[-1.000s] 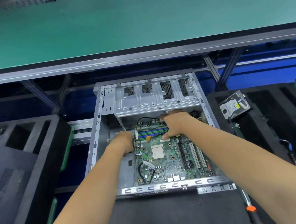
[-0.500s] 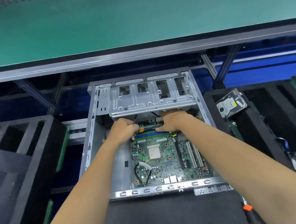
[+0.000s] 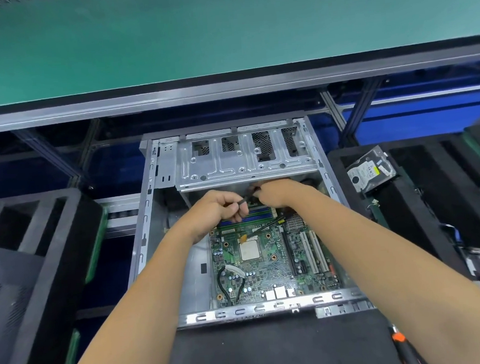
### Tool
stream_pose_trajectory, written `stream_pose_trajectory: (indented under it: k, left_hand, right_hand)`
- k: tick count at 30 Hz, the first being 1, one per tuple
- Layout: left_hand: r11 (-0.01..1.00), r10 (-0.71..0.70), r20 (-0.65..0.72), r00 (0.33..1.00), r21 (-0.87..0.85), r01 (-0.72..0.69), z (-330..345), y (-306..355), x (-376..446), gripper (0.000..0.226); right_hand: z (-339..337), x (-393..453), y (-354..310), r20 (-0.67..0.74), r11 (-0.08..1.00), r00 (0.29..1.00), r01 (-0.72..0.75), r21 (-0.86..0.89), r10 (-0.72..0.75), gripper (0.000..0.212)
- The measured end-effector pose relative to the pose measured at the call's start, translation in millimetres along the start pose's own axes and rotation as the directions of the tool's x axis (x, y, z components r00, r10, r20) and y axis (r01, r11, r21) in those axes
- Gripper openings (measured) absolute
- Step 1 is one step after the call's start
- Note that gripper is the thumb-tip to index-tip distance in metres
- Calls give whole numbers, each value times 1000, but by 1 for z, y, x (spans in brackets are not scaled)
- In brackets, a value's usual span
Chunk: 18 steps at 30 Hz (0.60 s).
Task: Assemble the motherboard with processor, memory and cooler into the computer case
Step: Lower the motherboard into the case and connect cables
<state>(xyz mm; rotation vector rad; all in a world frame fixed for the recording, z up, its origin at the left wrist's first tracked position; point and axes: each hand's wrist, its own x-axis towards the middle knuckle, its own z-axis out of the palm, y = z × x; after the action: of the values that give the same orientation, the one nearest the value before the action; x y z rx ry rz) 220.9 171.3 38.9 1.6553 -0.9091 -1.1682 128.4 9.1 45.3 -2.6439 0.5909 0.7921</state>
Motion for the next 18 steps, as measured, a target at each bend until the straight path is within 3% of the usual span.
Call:
stream_pose_trajectory:
  k: [4,8,12,16,18]
  left_hand:
    - [999,-22,38,999,38,21,1,-1,2,34]
    - [973,-40,-157,987,218,74,1,-6,6,39]
    - [954,-72,-218,973,271,131,5,-11,12,39]
    - [956,-84,-314,946,242,165,6,-11,16,44]
    - [961,-80,-330,941,226,161,7,-10,16,41]
  right_hand:
    - [4,1,3,-108,995,991,-81,-55,75,22]
    - [4,1,-1,-150,995,986,-80,-63,70,14]
    - [9,-1,-11,-180,996,983,-44,-78,29,24]
    - [16,-7,-21,-225,987,968,82,-136,-111,51]
    - [19,-8,-25,-299,966,932,142,-215,-204,46]
